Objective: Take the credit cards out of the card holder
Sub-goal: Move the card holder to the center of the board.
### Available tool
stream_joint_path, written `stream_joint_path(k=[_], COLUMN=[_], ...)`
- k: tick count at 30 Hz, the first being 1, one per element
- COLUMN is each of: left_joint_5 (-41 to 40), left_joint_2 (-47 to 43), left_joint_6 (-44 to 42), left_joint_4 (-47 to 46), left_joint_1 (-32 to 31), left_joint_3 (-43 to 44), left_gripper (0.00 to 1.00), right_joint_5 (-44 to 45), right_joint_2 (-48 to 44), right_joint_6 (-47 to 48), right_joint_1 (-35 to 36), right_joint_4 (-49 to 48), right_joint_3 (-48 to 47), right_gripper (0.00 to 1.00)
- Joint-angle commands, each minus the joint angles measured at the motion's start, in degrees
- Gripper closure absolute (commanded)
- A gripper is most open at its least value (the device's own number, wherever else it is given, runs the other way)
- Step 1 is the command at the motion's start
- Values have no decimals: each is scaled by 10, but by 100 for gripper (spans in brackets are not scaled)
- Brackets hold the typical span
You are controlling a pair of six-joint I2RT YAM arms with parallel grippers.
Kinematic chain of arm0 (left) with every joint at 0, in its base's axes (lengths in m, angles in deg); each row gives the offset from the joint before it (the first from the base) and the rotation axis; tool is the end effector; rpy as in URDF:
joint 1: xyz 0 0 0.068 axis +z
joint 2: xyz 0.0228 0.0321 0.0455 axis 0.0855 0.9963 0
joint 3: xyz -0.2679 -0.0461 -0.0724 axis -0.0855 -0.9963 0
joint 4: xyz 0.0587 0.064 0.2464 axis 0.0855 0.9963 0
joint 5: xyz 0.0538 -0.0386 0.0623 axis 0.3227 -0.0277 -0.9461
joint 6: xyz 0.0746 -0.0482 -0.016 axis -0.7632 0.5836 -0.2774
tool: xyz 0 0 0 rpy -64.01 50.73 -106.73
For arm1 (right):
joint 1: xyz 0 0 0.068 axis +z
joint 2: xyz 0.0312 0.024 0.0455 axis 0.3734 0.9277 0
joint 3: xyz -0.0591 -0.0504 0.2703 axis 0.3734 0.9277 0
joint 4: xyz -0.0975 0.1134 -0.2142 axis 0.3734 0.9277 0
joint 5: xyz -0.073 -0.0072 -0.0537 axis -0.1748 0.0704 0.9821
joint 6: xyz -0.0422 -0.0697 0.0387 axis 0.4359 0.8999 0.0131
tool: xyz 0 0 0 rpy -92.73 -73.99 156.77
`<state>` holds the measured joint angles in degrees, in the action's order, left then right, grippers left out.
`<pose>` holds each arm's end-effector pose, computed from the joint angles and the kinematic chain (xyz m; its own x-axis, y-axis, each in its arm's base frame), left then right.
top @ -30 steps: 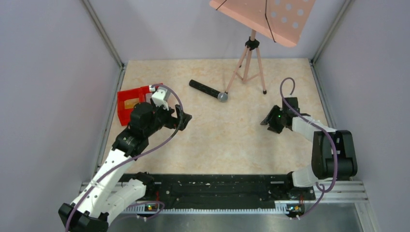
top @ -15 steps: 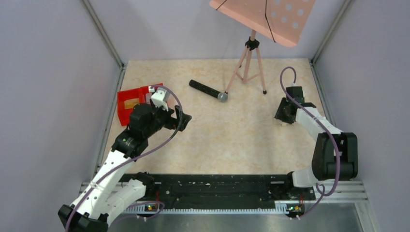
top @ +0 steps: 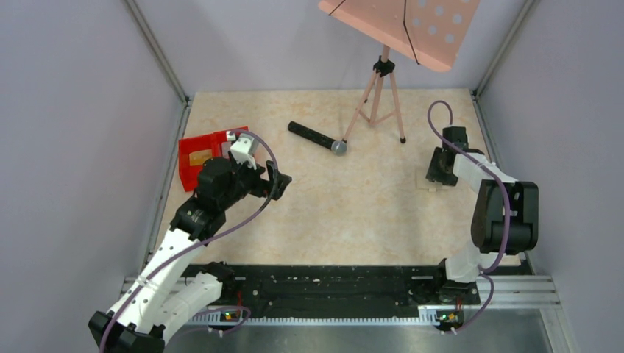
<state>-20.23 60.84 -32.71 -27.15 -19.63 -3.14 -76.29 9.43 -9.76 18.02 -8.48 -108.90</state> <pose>0.1930 -0.1048 0.3211 -0.4067 -0.0687 -0.9110 0.4887 0.8261 -0.2805 0.3341 -0.0365 0.1559 -0.8065 0.3094 -0.5038 0.3683 0.9295 -0.0187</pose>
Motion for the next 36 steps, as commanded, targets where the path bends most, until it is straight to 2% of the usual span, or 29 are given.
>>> stream_joint_path(k=[1,10,15,18,22,27,30,36], left_joint_5=[1,1,0,0,0,-2,-5,-25], left_joint_2=[-13,-13,-15,-14,-13,-12,-11,-4], left_joint_6=[4,3,3,3,3,2,3,10], left_joint_4=[-27,-27,-27,-27,-29,-28,-28,-20], left_joint_1=[-1,-2,-2,-2,-2,-1,-2,-2], left_joint_3=[-1,0,-2,-2,-2,-2,-2,0], left_gripper=[3,3,3,3,3,3,3,3], right_joint_5=[-26,-52,-48,-39,-33,-30,-29,-63], right_joint_2=[11,26,35,38,39,41,40,14], right_joint_6=[25,38,40,46,52,64,72,88], right_joint_1=[-9,-9,-7,1,15,51,78,146], right_joint_4=[-9,-15,-10,-5,-3,0,-1,-13], right_joint_3=[-25,-27,-27,-32,-36,-37,-36,-20], right_gripper=[55,54,58,65,81,95,100,100])
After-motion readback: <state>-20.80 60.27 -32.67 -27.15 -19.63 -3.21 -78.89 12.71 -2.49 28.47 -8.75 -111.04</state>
